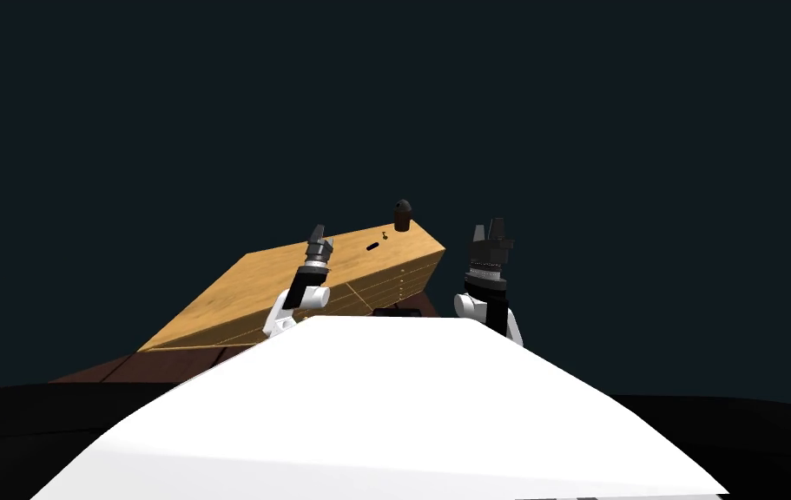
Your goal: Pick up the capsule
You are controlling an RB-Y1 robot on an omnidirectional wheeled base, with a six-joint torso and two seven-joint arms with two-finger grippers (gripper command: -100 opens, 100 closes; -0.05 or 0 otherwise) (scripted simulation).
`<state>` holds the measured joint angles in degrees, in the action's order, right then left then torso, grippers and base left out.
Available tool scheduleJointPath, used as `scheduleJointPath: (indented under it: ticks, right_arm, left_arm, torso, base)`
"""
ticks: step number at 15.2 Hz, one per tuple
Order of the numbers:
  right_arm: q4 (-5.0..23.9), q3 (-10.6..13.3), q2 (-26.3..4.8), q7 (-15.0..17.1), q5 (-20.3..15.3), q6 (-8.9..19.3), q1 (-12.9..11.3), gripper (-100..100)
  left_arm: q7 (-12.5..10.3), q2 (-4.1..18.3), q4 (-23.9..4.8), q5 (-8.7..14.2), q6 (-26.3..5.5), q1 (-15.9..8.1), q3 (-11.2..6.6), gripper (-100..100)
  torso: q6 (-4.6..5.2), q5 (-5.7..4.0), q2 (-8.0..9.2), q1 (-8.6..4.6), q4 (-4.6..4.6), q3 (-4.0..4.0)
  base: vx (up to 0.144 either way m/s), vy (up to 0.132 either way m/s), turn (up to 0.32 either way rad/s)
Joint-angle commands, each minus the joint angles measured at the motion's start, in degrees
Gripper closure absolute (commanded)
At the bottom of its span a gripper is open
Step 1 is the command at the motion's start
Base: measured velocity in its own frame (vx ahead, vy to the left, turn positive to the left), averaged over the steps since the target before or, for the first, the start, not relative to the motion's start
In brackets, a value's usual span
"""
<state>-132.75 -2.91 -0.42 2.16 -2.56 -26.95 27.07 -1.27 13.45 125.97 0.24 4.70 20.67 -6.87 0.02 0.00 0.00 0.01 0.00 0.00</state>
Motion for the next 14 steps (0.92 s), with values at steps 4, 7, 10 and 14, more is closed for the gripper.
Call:
scheduleJointPath:
  ticks: [4, 7, 10, 14]
  right_arm:
    - [0.0, 0.0, 0.0, 0.0, 0.0, 0.0, 0.0, 0]
    - [0.0, 0.0, 0.0, 0.0, 0.0, 0.0, 0.0, 0]
    - [0.0, 0.0, 0.0, 0.0, 0.0, 0.0, 0.0, 0]
    - [0.0, 0.0, 0.0, 0.0, 0.0, 0.0, 0.0, 0]
  left_arm:
    - [-2.8, 1.9, -3.6, 1.6, -6.2, -3.9, -1.54, -100]
    - [-4.0, 2.7, -5.2, 2.3, -9.2, -5.7, -2.31, -100]
    - [-5.4, 3.4, -6.8, 3.1, -12.0, -7.6, -3.11, -100]
    - [-8.1, 4.7, -10.1, 4.7, -17.0, -11.3, -4.76, -100]
  torso:
    - [0.00, 0.00, 0.00, 0.00, 0.00, 0.00]
    - [0.01, 0.00, 0.00, 0.00, 0.00, 0.00]
    - [0.00, 0.00, 0.00, -0.01, 0.00, 0.00]
    - [-0.02, 0.00, 0.00, -0.01, 0.00, 0.00]
  base:
    - [-0.007, -0.001, -0.102]
    - [-0.006, -0.001, -0.081]
    - [-0.007, -0.001, -0.086]
    - [-0.006, -0.002, -0.083]
